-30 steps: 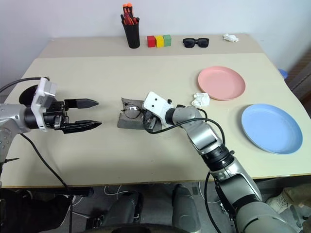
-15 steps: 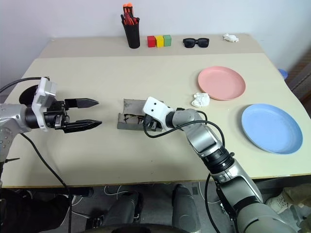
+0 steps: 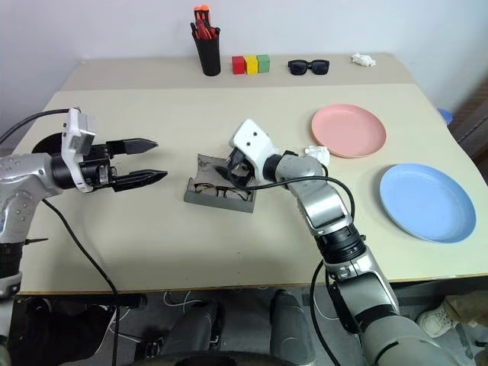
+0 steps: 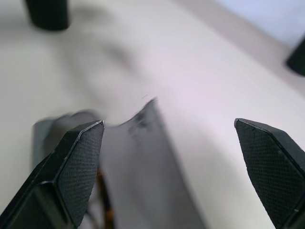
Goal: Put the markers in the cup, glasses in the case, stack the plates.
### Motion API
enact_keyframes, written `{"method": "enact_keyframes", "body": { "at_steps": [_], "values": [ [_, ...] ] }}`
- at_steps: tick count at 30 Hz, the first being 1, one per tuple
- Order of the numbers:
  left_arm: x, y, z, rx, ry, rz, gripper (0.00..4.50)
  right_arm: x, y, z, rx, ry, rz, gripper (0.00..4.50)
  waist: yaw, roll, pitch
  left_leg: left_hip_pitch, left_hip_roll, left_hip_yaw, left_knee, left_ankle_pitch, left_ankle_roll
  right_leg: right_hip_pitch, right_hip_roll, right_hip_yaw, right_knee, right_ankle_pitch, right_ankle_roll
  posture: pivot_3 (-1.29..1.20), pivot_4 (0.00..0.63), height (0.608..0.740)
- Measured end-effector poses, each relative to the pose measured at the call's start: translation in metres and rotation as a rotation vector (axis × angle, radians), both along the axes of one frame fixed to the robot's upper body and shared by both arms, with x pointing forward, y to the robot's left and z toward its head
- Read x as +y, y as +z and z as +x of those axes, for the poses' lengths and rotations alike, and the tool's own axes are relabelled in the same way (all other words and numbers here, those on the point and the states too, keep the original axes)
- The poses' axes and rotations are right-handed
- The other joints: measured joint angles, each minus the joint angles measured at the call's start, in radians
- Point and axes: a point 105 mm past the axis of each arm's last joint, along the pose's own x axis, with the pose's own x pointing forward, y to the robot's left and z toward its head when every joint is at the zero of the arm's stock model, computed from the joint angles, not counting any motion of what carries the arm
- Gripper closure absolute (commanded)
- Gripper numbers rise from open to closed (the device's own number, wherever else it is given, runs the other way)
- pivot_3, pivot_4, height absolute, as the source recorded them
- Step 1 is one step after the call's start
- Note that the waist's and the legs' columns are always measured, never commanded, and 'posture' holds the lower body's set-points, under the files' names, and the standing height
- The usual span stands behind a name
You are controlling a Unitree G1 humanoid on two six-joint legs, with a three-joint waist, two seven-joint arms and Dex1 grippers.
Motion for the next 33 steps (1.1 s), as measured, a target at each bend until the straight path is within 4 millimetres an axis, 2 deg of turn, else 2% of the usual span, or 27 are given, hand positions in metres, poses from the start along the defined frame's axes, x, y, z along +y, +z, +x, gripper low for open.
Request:
{"method": "enact_keyframes", "body": {
  "at_steps": [5, 6, 7, 10, 13, 14, 17, 23, 28, 33],
  "values": [
    [-0.004, -0.001, 0.013, -0.009, 0.027, -0.01, 0.21, -0.016, 0.032, -0.02, -0.021, 0.058, 0.213, 0.04, 0.002, 0.0, 0.0, 0.0, 0.0, 0.0, 0.0, 0.0, 0.0, 0.0, 0.0, 0.0, 0.0, 0.0, 0.0, 0.0, 0.15, 0.74],
    [-0.006, -0.001, 0.018, -0.008, 0.036, -0.013, 0.75, -0.022, 0.034, -0.028, -0.017, 0.085, 0.245, 0.0, 0.005, 0.0, 0.0, 0.0, 0.0, 0.0, 0.0, 0.0, 0.0, 0.001, 0.0, 0.0, -0.001, 0.0, 0.0, 0.0, 0.15, 0.74],
    [-0.009, -0.001, 0.026, -0.018, 0.053, -0.026, 1.07, -0.031, 0.031, -0.039, -0.01, 0.114, 0.256, 0.0, 0.013, 0.0, 0.0, 0.0, 0.0, -0.001, 0.0, 0.0, 0.0, 0.003, 0.0, -0.001, -0.002, 0.0, 0.0, 0.0, 0.15, 0.74],
    [-0.005, -0.008, 0.052, -0.024, 0.17, -0.027, 2.55, -0.056, 0.015, -0.07, 0.043, 0.186, 0.239, 0.0, 0.012, 0.0, 0.0, 0.001, -0.001, -0.001, 0.001, 0.0, 0.0, 0.006, -0.001, -0.001, -0.004, 0.0, 0.001, 0.0, 0.15, 0.74],
    [-0.012, -0.018, 0.081, -0.012, 0.295, -0.042, 4.11, -0.068, 0.015, -0.087, 0.069, 0.225, 0.245, 0.0, 0.005, 0.0, 0.0, 0.002, 0.0, -0.001, 0.001, 0.0, 0.0, 0.006, 0.0, -0.001, -0.003, 0.0, 0.001, 0.0, 0.15, 0.74],
    [-0.017, -0.022, 0.088, -0.001, 0.32, -0.042, 4.48, -0.069, 0.019, -0.092, 0.063, 0.239, 0.248, 0.0, 0.001, 0.0, 0.0, 0.003, 0.0, -0.001, 0.001, 0.0, 0.0, 0.006, 0.0, -0.001, -0.003, 0.0, 0.001, 0.0, 0.15, 0.74],
    [-0.03, -0.03, 0.108, 0.046, 0.382, -0.063, 4.48, -0.069, 0.024, -0.099, 0.04, 0.246, 0.242, 0.0, 0.0, 0.0, 0.0, 0.003, 0.0, -0.001, 0.001, 0.0, 0.0, 0.006, 0.0, -0.001, -0.002, 0.0, 0.001, 0.0, 0.15, 0.74],
    [-0.052, -0.047, 0.136, 0.251, 0.462, -0.174, 4.48, -0.065, 0.021, -0.094, 0.031, 0.207, 0.241, 0.0, 0.007, 0.0, 0.0, 0.001, -0.001, -0.001, 0.002, 0.0, 0.0, 0.006, 0.0, -0.001, -0.004, 0.0, 0.001, 0.0, 0.15, 0.74],
    [-0.063, -0.06, 0.136, 0.344, 0.423, -0.081, 4.48, -0.063, 0.022, -0.092, 0.013, 0.189, 0.242, 0.0, 0.005, -0.001, 0.0, 0.001, -0.001, -0.001, 0.002, 0.0, 0.001, 0.006, 0.0, -0.001, -0.004, 0.001, 0.002, 0.0, 0.15, 0.74],
    [-0.064, -0.075, 0.13, 0.436, 0.389, -0.049, 4.48, -0.064, 0.023, -0.09, 0.003, 0.173, 0.247, 0.0, 0.005, -0.001, 0.0, 0.001, -0.001, -0.001, 0.002, 0.0, 0.001, 0.006, 0.0, -0.001, -0.003, 0.001, 0.002, 0.0, 0.15, 0.74]
  ]
}}
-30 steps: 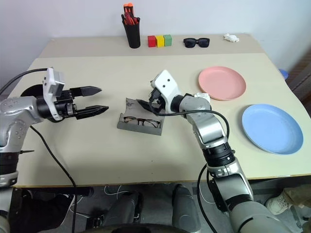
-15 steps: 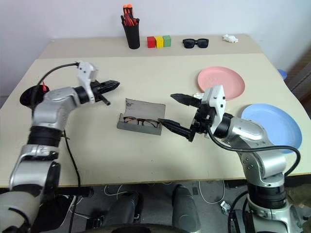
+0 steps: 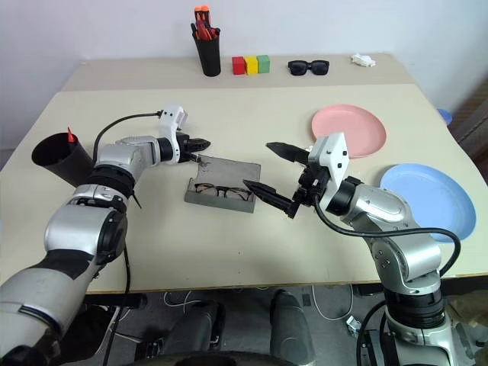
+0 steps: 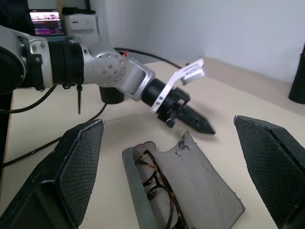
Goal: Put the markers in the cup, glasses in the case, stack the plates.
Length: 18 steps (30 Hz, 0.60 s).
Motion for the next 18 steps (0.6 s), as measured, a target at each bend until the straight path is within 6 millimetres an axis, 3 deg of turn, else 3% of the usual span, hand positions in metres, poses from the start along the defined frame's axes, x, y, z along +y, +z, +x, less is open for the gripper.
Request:
{"method": "enact_keyframes", "body": {
  "at_steps": [7, 13, 18],
  "values": [
    [-0.012, -0.008, -0.02, 0.118, -0.183, -0.051, 4.48, 0.002, -0.001, 0.001, -0.005, -0.006, -0.006, 0.0, 0.0, 0.0, 0.0, 0.0, 0.0, 0.0, 0.0, 0.0, 0.0, 0.0, 0.0, 0.0, 0.0, 0.0, 0.0, 0.0, 0.15, 0.74],
    [-0.008, 0.001, -0.04, 0.164, -0.363, -0.05, 4.48, 0.001, -0.003, 0.003, -0.005, -0.015, -0.013, 0.0, -0.003, 0.0, 0.0, 0.0, 0.0, 0.0, 0.0, 0.0, 0.0, 0.0, 0.0, 0.0, 0.001, 0.0, 0.0, 0.0, 0.15, 0.74],
    [-0.004, -0.009, -0.067, 0.239, -0.52, -0.022, 4.48, -0.001, -0.003, 0.006, -0.007, -0.022, -0.016, 0.0, -0.003, 0.0, 0.0, 0.0, 0.0, 0.0, 0.0, 0.0, 0.0, 0.0, 0.0, 0.0, 0.001, 0.0, 0.0, 0.0, 0.15, 0.74]
  ]
}}
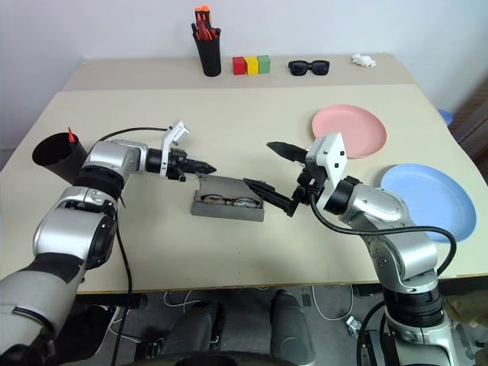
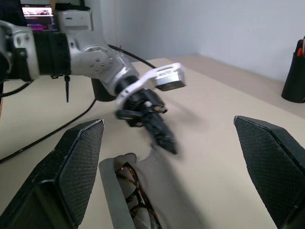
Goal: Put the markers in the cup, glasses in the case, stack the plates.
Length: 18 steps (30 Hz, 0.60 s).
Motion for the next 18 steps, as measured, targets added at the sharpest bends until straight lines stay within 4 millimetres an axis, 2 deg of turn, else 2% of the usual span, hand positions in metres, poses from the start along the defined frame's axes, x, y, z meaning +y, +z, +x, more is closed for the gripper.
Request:
{"method": "enact_keyframes", "body": {
  "at_steps": [4, 9, 11, 13, 17, 18],
  "values": [
    [-0.001, -0.004, -0.014, -0.011, -0.081, 0.028, 4.48, -0.002, -0.001, 0.002, -0.001, -0.008, -0.006, 0.0, 0.002, 0.0, 0.0, 0.0, 0.0, 0.0, 0.0, 0.0, 0.0, 0.0, 0.0, 0.0, 0.0, 0.0, 0.0, 0.0, 0.15, 0.74],
    [0.002, 0.0, -0.016, -0.112, -0.11, 0.063, 4.48, -0.003, -0.001, 0.002, -0.002, -0.014, -0.016, 0.0, 0.003, 0.0, 0.0, 0.0, 0.0, 0.0, 0.0, 0.0, 0.0, 0.0, 0.0, 0.0, 0.0, 0.0, 0.0, 0.0, 0.15, 0.74],
    [-0.004, 0.004, -0.009, -0.178, -0.071, 0.017, 3.96, -0.005, -0.002, 0.005, -0.005, -0.037, -0.022, 0.0, 0.005, 0.0, 0.0, 0.0, 0.0, -0.001, 0.0, 0.0, 0.0, 0.0, 0.0, 0.0, 0.0, 0.0, 0.0, 0.0, 0.15, 0.74],
    [-0.011, 0.018, 0.002, -0.227, -0.001, -0.084, 3.24, -0.01, -0.001, 0.011, -0.021, -0.076, -0.028, 0.0, 0.008, 0.0, 0.0, -0.001, 0.0, -0.001, 0.001, 0.0, 0.0, 0.0, 0.0, 0.0, 0.0, 0.0, 0.0, 0.0, 0.15, 0.74],
    [-0.014, 0.077, 0.009, -0.364, 0.021, -0.289, 1.19, -0.036, -0.002, 0.038, -0.034, -0.269, -0.066, 0.0, 0.003, 0.0, 0.0, 0.0, 0.0, 0.0, 0.001, 0.0, 0.0, 0.0, 0.0, 0.0, 0.0, 0.0, 0.0, 0.0, 0.15, 0.74],
    [-0.015, 0.084, 0.007, -0.386, 0.007, -0.314, 0.71, -0.045, -0.004, 0.044, -0.02, -0.325, -0.081, 0.0, 0.003, 0.0, 0.0, 0.0, 0.0, 0.0, 0.001, 0.0, 0.0, 0.0, 0.0, 0.0, 0.0, 0.0, 0.0, 0.0, 0.15, 0.74]
  ]
}}
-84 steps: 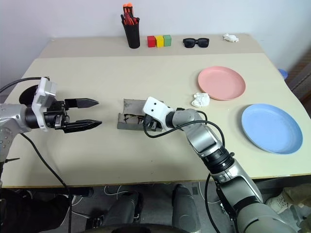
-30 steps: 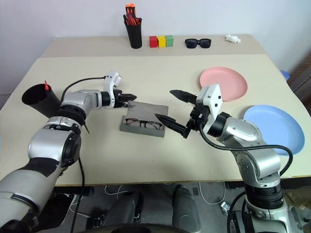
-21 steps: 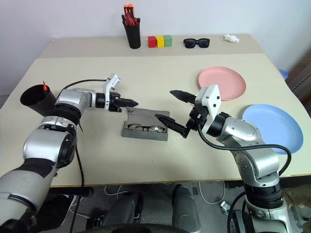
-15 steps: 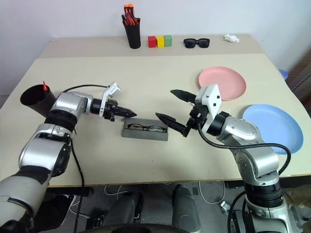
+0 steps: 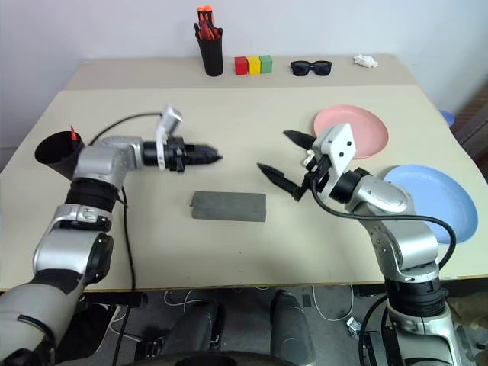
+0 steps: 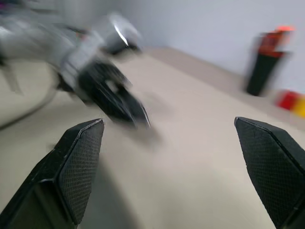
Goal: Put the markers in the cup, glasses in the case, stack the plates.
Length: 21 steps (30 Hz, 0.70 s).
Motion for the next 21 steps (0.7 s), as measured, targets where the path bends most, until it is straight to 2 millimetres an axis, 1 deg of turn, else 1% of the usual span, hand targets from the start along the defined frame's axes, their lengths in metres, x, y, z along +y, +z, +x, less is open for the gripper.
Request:
{"method": "enact_keyframes", "body": {
  "at_steps": [1, 2, 4, 6, 8, 11, 13, 17, 20, 21],
  "values": [
    [-0.002, 0.008, -0.004, -0.025, -0.03, -0.031, 0.17, -0.016, -0.006, 0.009, 0.038, -0.088, -0.017, 0.0, 0.0, 0.0, 0.0, 0.0, 0.0, 0.0, 0.0, 0.0, 0.0, 0.0, 0.0, 0.0, 0.0, 0.0, 0.0, 0.0, 0.15, 0.74],
    [-0.002, 0.013, -0.008, -0.044, -0.054, -0.055, 0.03, -0.032, -0.013, 0.015, 0.081, -0.171, -0.039, 0.0, 0.0, 0.0, 0.0, 0.0, 0.0, 0.0, 0.0, 0.0, 0.0, 0.0, 0.0, 0.0, 0.0, 0.0, 0.0, 0.0, 0.15, 0.74],
    [-0.001, 0.021, -0.012, -0.09, -0.076, -0.1, 0.03, -0.062, -0.027, 0.02, 0.167, -0.312, -0.099, 0.0, 0.001, 0.0, 0.0, -0.001, 0.0, 0.0, 0.0, 0.0, 0.0, -0.001, 0.0, 0.0, 0.0, 0.0, 0.0, 0.0, 0.15, 0.74],
    [0.003, 0.026, -0.016, -0.157, -0.079, -0.097, 0.03, -0.083, -0.035, 0.016, 0.21, -0.399, -0.138, 0.0, 0.002, 0.0, 0.0, -0.001, 0.0, 0.0, -0.001, 0.0, 0.0, -0.001, 0.0, 0.0, 0.0, 0.0, 0.0, 0.0, 0.15, 0.74],
    [0.004, 0.027, -0.019, -0.209, -0.09, -0.086, 0.03, -0.101, -0.043, 0.012, 0.256, -0.476, -0.161, 0.0, 0.002, 0.0, 0.0, -0.001, 0.0, 0.001, 0.0, 0.0, 0.0, -0.001, 0.0, 0.001, 0.0, 0.0, 0.0, 0.0, 0.15, 0.74],
    [0.002, 0.021, -0.021, -0.214, -0.105, -0.054, 0.03, -0.13, -0.057, 0.0, 0.35, -0.609, -0.212, 0.0, 0.002, 0.0, 0.0, 0.0, 0.0, 0.001, 0.0, 0.0, 0.0, 0.0, 0.0, 0.001, 0.0, 0.0, 0.0, 0.0, 0.15, 0.74],
    [0.003, 0.021, -0.02, -0.226, -0.1, -0.046, 0.03, -0.144, -0.062, -0.005, 0.403, -0.683, -0.203, 0.0, 0.002, 0.0, 0.0, 0.0, 0.0, 0.001, 0.0, 0.0, 0.0, 0.0, 0.0, 0.001, 0.0, 0.0, 0.0, 0.0, 0.15, 0.74],
    [0.001, 0.023, -0.02, -0.274, -0.103, -0.034, 0.03, -0.157, -0.069, -0.01, 0.46, -0.77, -0.189, 0.0, -0.001, 0.0, 0.0, 0.0, 0.0, 0.001, 0.0, 0.0, 0.0, 0.0, 0.0, 0.001, 0.0, 0.0, 0.0, 0.0, 0.15, 0.74],
    [0.001, 0.024, -0.021, -0.293, -0.101, -0.032, 0.0, -0.166, -0.076, -0.012, 0.495, -0.819, -0.163, 0.84, 0.001, 0.0, 0.0, 0.0, 0.0, 0.001, 0.0, 0.0, 0.0, 0.0, 0.0, 0.001, -0.001, 0.0, 0.0, 0.0, 0.15, 0.74],
    [0.001, 0.023, -0.021, -0.296, -0.101, -0.031, 0.0, -0.167, -0.078, -0.013, 0.505, -0.823, -0.154, 1.27, 0.001, 0.0, 0.0, 0.0, 0.0, 0.001, 0.0, 0.0, 0.0, 0.0, 0.0, 0.001, -0.001, 0.0, 0.0, 0.0, 0.15, 0.74]
  ]
}}
